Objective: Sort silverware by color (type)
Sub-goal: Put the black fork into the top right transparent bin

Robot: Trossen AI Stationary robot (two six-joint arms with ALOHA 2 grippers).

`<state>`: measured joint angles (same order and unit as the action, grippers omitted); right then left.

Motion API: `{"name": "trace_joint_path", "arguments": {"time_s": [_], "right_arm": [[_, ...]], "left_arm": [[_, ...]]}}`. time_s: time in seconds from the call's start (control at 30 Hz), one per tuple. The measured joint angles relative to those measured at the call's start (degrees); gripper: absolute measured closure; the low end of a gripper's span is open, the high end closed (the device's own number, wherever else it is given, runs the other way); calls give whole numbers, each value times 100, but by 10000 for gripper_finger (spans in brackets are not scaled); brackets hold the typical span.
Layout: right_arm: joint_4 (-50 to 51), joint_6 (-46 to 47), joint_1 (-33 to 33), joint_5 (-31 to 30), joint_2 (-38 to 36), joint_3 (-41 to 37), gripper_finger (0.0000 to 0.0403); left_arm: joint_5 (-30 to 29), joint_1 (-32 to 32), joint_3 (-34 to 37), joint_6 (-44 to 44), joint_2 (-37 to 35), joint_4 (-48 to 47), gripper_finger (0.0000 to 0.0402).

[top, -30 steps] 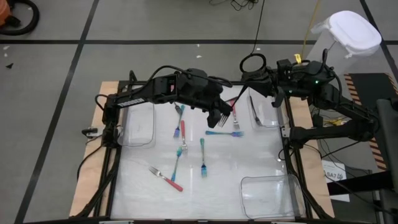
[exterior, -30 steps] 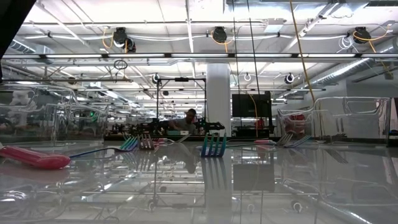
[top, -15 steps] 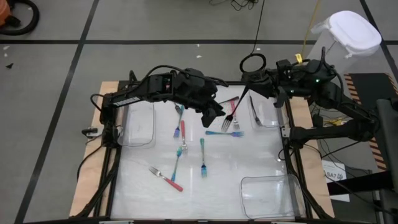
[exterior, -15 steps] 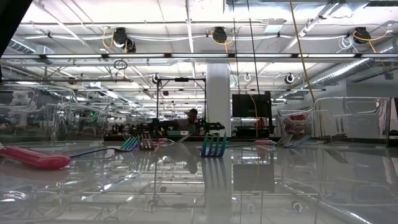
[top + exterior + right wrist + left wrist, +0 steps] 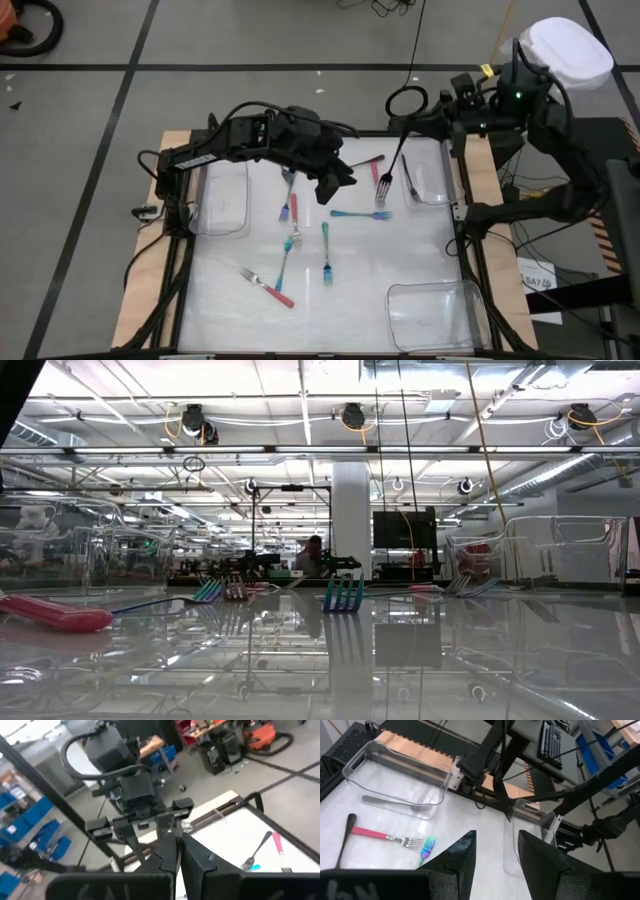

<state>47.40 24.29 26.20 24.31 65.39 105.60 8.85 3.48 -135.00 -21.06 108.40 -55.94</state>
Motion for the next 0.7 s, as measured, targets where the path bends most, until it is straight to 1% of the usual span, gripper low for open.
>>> {"name": "trace_joint_path", "arguments": {"time_s": [0.1,0.2,0.27,0.57,0.7], "right_arm": [[438,-238,231,193,187,333,400],[840,-501,488,368,331,507,400],[1041,-655,673,458,384,523,400],[2086,-1474,1518,479,507,524,398],[2263,-1883,1946,905,522,441,398]], "left_arm": [[23,-86,0,10,1,0,254],[25,-191,0,9,2,-9,254],[27,-270,0,9,2,-9,254],[36,-566,0,65,2,-11,254],[36,-624,0,209,2,-98,254]]}}
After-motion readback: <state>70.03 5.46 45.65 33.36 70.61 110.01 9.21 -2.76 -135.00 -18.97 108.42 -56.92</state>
